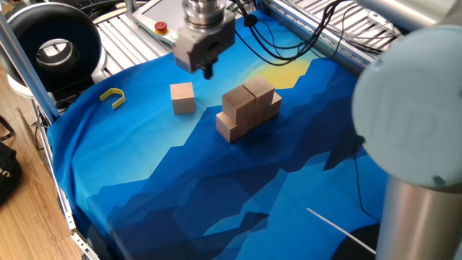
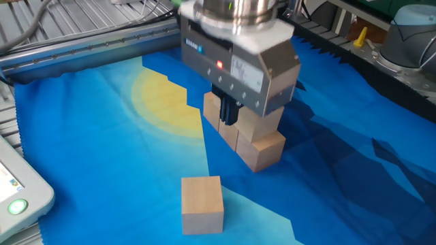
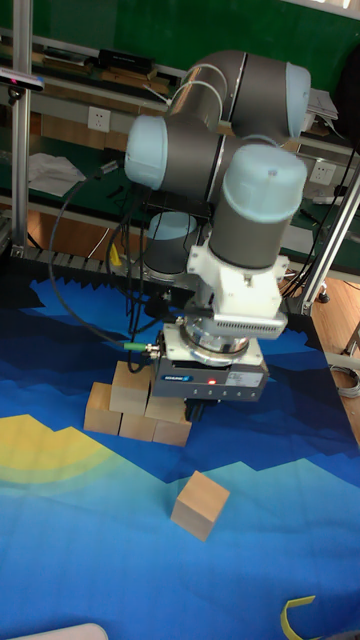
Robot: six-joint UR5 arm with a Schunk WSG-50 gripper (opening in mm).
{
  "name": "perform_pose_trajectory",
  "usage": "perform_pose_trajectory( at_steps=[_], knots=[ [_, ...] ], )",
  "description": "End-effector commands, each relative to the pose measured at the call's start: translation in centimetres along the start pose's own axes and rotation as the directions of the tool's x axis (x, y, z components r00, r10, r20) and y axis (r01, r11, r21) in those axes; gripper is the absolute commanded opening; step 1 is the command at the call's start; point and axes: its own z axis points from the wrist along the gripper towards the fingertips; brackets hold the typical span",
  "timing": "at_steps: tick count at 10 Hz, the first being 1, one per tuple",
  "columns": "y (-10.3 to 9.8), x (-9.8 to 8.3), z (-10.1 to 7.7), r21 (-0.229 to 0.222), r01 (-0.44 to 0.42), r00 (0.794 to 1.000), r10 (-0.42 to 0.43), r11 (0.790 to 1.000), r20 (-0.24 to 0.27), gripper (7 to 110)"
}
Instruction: Stack the blocks into a pyramid shape
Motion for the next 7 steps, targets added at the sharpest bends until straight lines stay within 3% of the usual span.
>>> perform_pose_trajectory(
  at_steps=[1,2,3,4,5,6,7],
  knots=[
    [4.1,-1.0,-2.1,-0.108,-0.163,0.984,0.17,0.981,0.057,7],
    [4.4,-1.6,-1.8,-0.123,-0.216,0.972,0.226,0.968,0.069,7],
    [2.8,-1.5,-1.7,-0.065,-0.229,0.969,0.234,0.971,0.078,7],
    [1.9,-0.3,-2.0,-0.019,-0.245,0.968,0.246,0.969,0.051,7],
    [1.3,1.0,-2.1,-0.001,-0.241,0.97,0.241,0.97,0.015,7],
    [-0.8,2.0,-2.2,0.059,-0.197,0.98,0.197,0.979,0.007,7],
    [-1.5,2.3,-2.2,0.077,-0.178,0.984,0.178,0.981,0.011,7]
  ],
)
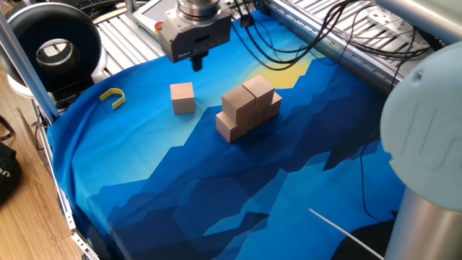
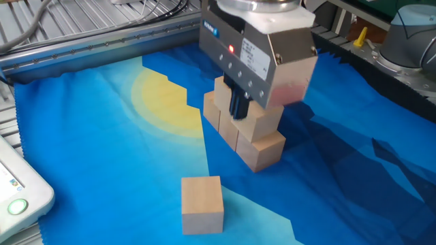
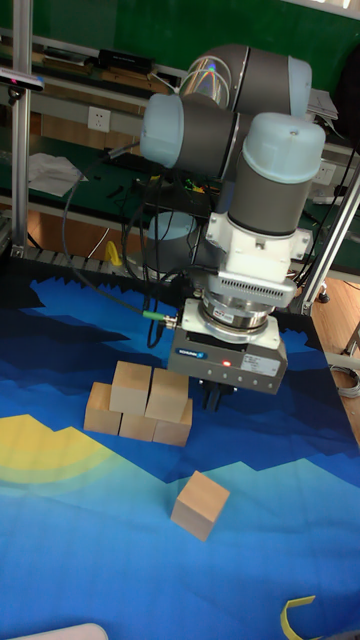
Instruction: Stack the blocks into a pyramid shape
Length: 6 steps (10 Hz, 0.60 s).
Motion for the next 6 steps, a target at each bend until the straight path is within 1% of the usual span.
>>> perform_pose_trajectory(
  at_steps=[1,2,3,5,6],
  knots=[
    [-2.4,1.1,-0.4,0.064,-0.008,1.0,0.009,0.998,-0.019,7],
    [-2.3,0.3,-0.4,0.061,-0.041,0.999,0.04,0.997,0.016,7],
    [-2.0,0.2,-0.4,0.047,-0.09,0.996,0.09,0.995,0.023,7],
    [-2.3,1.3,-0.4,0.065,-0.113,0.993,0.115,0.991,-0.019,7],
    [-2.3,1.4,-0.4,0.062,-0.106,0.994,0.108,0.992,-0.023,7]
  ],
)
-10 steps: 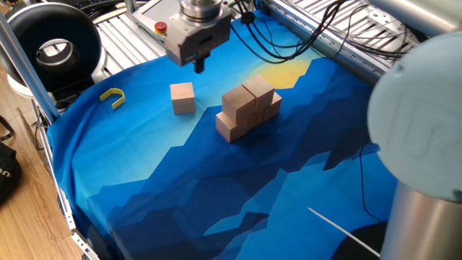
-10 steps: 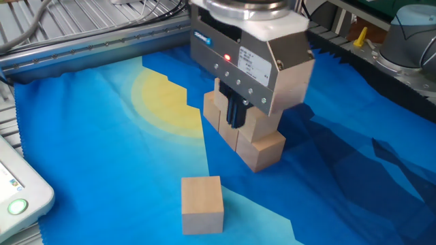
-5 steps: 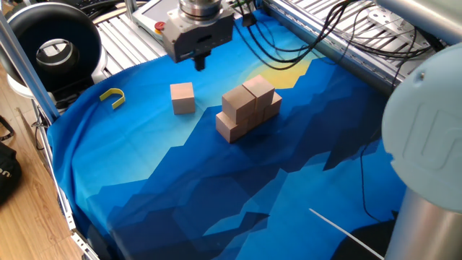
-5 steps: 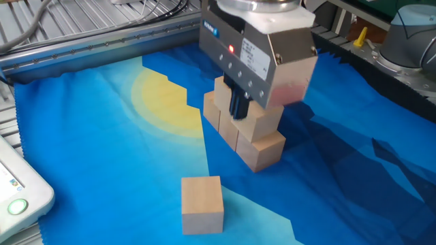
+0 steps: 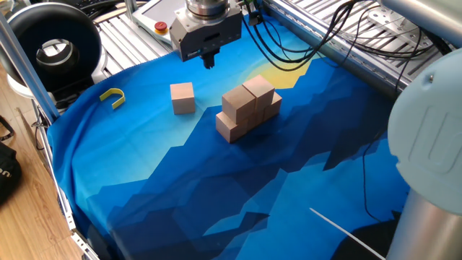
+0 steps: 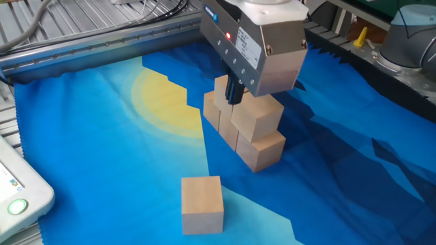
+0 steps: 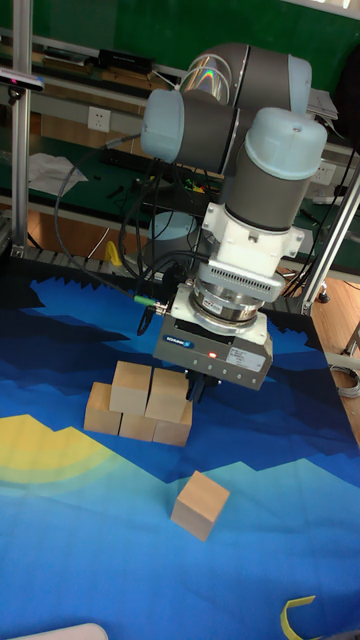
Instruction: Stack the blocks into a pyramid shape
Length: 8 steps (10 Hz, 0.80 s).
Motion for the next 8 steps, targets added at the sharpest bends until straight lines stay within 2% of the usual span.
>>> perform_pose_trajectory(
  at_steps=[1,3,4,7,8],
  knots=[
    [0.2,0.5,-0.1,-0.013,-0.035,0.999,0.035,0.999,-0.018,7],
    [-0.1,0.7,-0.2,-0.004,-0.021,0.999,0.021,1.0,-0.025,7],
    [0.7,1.2,-0.2,-0.034,-0.009,0.999,0.007,0.999,-0.047,7],
    [0.6,1.9,-0.2,-0.033,0.013,0.997,-0.015,0.999,-0.074,7],
    [0.8,0.6,0.4,-0.028,0.021,0.997,-0.023,0.999,-0.072,7]
  ],
)
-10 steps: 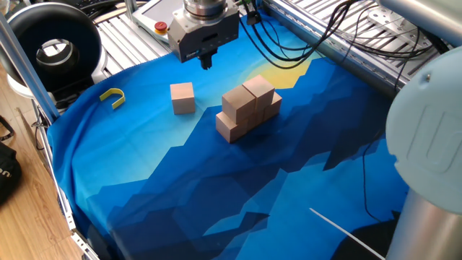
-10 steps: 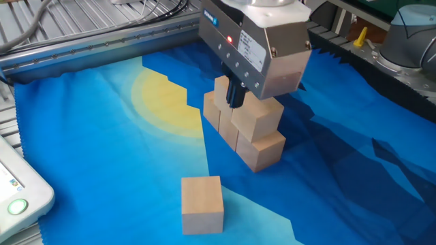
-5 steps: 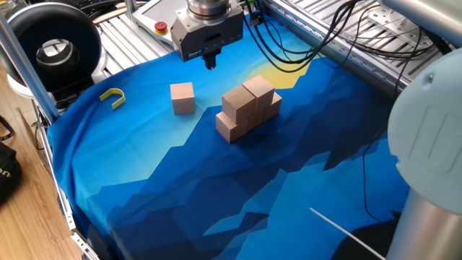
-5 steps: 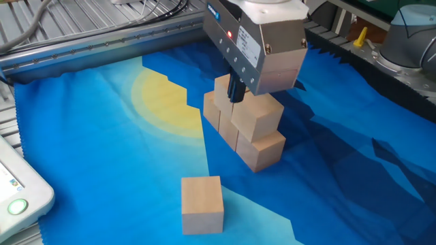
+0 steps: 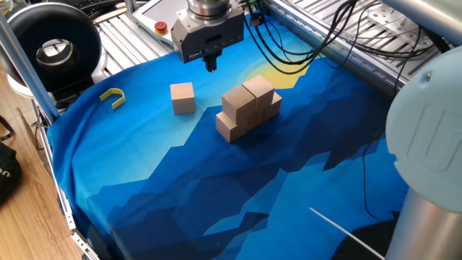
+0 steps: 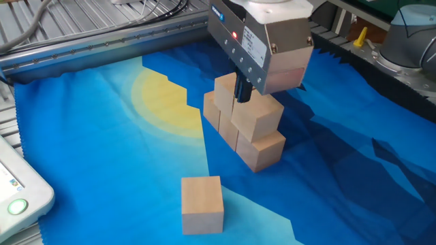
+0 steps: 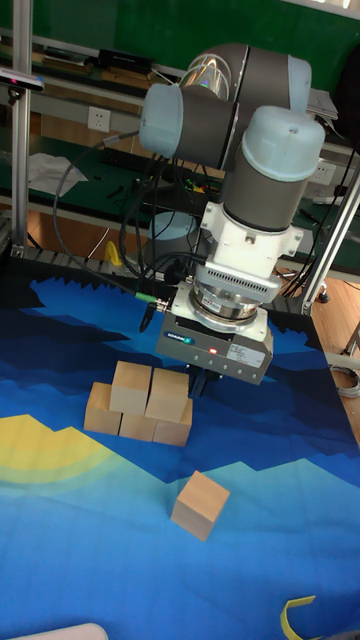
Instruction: Stack the blocks into a pyramid shape
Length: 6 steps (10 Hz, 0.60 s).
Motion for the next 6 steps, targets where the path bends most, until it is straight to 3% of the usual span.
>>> perform_pose_trajectory(
  at_steps=[1,2,3,5,6],
  knots=[
    [2.0,-3.8,1.2,-0.034,0.012,1.0,-0.012,0.999,-0.011,7],
    [3.0,-6.8,2.0,-0.031,-0.004,1.0,0.003,1.0,-0.011,7],
    [4.6,-9.7,2.4,-0.063,-0.021,1.0,0.021,0.998,-0.007,7],
    [8.7,-12.3,3.1,-0.161,-0.099,0.995,0.095,0.982,-0.031,7],
    [9.7,-13.0,4.0,-0.197,-0.128,0.992,0.125,0.972,-0.028,7]
  ],
)
